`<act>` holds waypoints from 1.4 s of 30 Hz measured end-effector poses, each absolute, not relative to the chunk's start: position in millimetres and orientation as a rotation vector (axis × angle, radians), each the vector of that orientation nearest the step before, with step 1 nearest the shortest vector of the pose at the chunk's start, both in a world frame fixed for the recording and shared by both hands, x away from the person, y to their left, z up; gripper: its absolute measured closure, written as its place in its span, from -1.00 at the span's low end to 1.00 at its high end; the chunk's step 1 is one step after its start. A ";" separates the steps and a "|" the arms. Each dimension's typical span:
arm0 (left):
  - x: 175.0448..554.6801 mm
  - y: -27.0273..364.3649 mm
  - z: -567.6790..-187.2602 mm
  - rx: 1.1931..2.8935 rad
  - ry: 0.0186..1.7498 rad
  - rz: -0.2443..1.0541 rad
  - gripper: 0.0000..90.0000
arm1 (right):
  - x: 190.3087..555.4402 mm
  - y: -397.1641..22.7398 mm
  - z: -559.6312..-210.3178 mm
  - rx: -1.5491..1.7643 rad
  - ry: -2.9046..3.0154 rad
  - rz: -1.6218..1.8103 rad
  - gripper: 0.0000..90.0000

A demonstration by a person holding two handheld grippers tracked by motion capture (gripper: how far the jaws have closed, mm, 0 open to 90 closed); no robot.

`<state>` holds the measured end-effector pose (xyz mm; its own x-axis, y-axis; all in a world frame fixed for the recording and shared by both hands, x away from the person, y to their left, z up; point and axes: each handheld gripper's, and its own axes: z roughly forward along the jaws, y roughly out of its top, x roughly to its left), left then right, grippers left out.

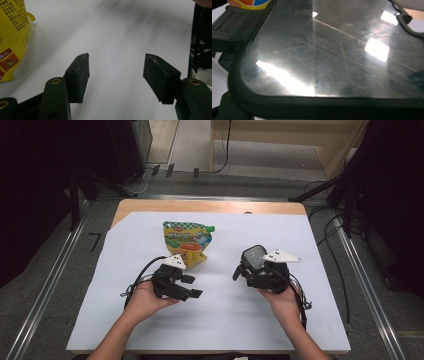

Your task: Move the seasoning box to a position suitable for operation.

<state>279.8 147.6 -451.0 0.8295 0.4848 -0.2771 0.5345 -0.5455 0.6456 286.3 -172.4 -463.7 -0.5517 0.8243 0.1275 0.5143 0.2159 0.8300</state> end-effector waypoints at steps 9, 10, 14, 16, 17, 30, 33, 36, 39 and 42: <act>281.3 151.3 -449.7 2.231 0.754 -0.082 -0.14 | 280.4 -143.8 -479.4 1.176 2.271 1.254 -0.65; 281.3 151.3 -449.7 2.230 0.756 -0.081 -0.14 | 279.3 -139.9 -481.4 1.172 2.286 1.252 -0.65; 281.1 150.8 -449.8 2.232 0.753 -0.080 -0.14 | 274.7 -122.4 -491.0 1.126 2.348 1.257 -0.65; 280.8 150.2 -449.8 2.231 0.752 -0.081 -0.14 | 274.1 -120.3 -492.0 1.114 2.353 1.255 -0.65; 280.6 150.1 -449.8 2.232 0.751 -0.080 -0.14 | 273.0 -117.3 -493.7 1.108 2.367 1.258 -0.65; 279.0 146.1 -449.7 2.238 0.733 -0.028 -0.07 | 267.0 -113.2 -505.6 1.051 2.401 1.239 -0.65; 278.7 145.4 -449.5 2.224 0.730 -0.037 -0.06 | 265.0 -113.1 -506.8 1.007 2.406 1.223 -0.66; 278.0 145.2 -449.4 2.227 0.713 -0.029 -0.05 | 264.3 -112.9 -507.1 1.000 2.418 1.208 -0.67; 277.8 144.6 -449.7 2.225 0.708 -0.031 -0.05 | 265.0 -114.3 -507.3 1.001 2.433 1.205 -0.68; 277.4 143.8 -449.9 2.229 0.698 -0.031 -0.05 | 265.5 -115.4 -507.5 1.019 2.442 1.213 -0.70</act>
